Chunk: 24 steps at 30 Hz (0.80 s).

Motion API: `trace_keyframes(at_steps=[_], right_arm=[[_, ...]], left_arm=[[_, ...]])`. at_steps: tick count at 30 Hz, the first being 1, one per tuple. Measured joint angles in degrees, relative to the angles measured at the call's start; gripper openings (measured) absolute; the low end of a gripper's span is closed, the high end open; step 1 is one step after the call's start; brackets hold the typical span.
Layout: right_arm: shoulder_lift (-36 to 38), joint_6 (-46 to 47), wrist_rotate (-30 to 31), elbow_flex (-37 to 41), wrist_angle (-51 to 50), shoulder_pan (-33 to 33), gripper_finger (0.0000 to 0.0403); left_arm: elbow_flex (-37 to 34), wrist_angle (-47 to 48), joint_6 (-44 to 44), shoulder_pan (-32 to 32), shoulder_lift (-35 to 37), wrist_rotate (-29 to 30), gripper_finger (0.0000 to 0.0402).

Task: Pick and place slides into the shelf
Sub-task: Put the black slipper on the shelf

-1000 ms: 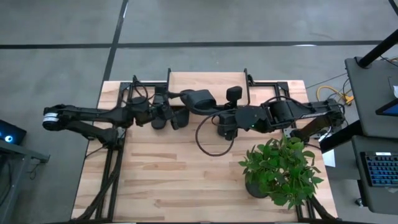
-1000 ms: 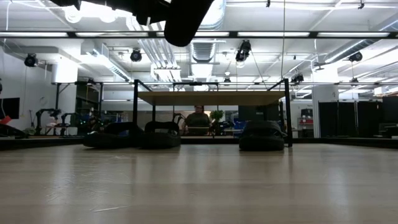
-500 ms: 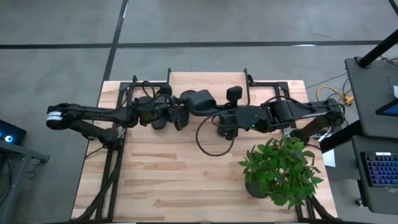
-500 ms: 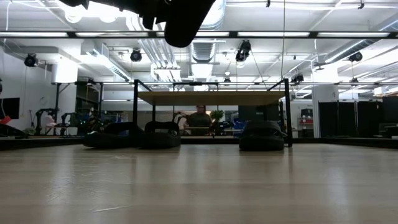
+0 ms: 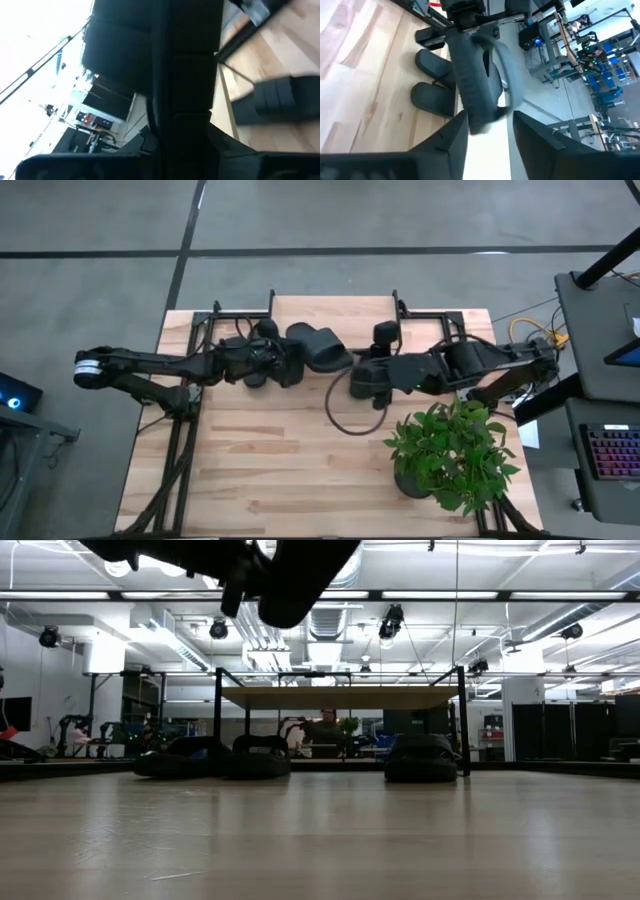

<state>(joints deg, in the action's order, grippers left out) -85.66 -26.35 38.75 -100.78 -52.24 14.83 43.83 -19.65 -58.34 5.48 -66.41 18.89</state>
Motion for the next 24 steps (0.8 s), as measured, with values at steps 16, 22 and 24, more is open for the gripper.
trace_keyframes(at_steps=[16, 22, 24], right_arm=[[-1.16, -2.15, -6.11, -0.75, -2.10, 0.14, 0.0154], [-2.35, -4.00, -6.16, -0.70, -1.22, 0.05, 0.0154], [-2.56, -4.35, -6.13, -0.69, -0.45, -0.06, 0.0155]], left_arm=[[-1.72, -2.64, -10.03, 0.04, -0.31, -10.03, 0.0050], [-0.62, -2.75, -9.77, 0.04, -0.60, -10.49, 0.0050], [-0.34, -2.56, -9.74, 0.04, -0.78, -10.53, 0.0050]])
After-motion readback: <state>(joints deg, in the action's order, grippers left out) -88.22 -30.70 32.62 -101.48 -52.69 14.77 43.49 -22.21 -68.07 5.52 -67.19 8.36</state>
